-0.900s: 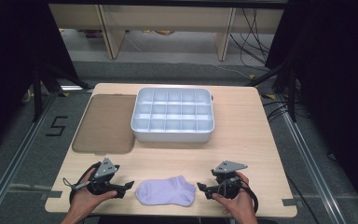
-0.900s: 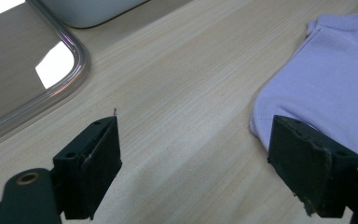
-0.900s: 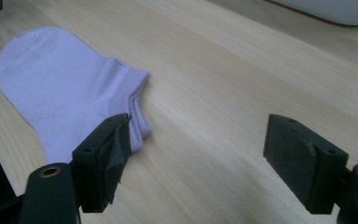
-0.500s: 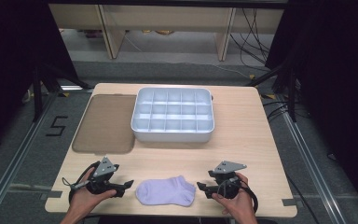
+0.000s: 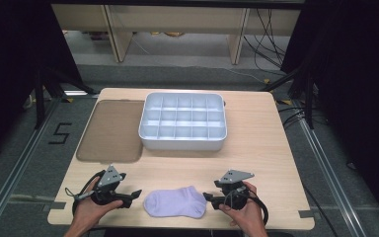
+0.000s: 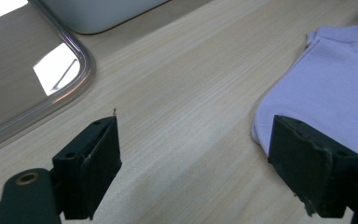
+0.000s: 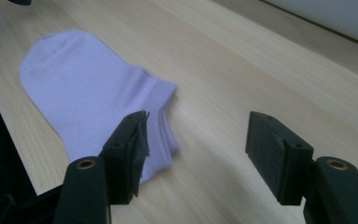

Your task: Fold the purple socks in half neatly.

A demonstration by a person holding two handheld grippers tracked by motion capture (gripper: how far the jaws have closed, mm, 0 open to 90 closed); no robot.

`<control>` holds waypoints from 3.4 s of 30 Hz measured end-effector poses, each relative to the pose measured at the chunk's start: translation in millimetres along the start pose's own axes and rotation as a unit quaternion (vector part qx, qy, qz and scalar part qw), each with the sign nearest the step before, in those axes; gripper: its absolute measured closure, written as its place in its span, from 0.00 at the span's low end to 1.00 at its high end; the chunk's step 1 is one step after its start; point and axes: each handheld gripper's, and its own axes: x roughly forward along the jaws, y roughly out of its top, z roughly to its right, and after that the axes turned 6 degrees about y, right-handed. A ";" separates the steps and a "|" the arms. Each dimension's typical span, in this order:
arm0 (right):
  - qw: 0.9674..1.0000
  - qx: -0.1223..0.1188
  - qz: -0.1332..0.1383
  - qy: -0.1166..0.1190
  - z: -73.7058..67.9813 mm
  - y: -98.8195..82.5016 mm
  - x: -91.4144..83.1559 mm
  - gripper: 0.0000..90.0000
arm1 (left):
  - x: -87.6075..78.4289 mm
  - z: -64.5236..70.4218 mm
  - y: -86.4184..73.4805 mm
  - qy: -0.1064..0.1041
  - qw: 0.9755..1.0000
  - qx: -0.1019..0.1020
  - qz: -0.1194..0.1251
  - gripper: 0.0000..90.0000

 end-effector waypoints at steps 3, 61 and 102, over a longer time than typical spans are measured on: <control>1.000 -0.002 -0.003 0.003 -3.4 3.4 3.0 0.47 | -0.7 -0.9 0.8 -0.001 1.000 0.004 -0.005 0.18; 0.998 0.029 -0.039 -0.032 10.4 8.7 18.5 0.93 | 15.7 24.8 10.9 -0.067 0.998 -0.011 0.006 0.27; 0.999 -0.028 -0.003 0.015 -11.7 11.5 11.2 0.87 | 55.3 66.9 33.2 -0.110 0.988 0.105 -0.020 0.91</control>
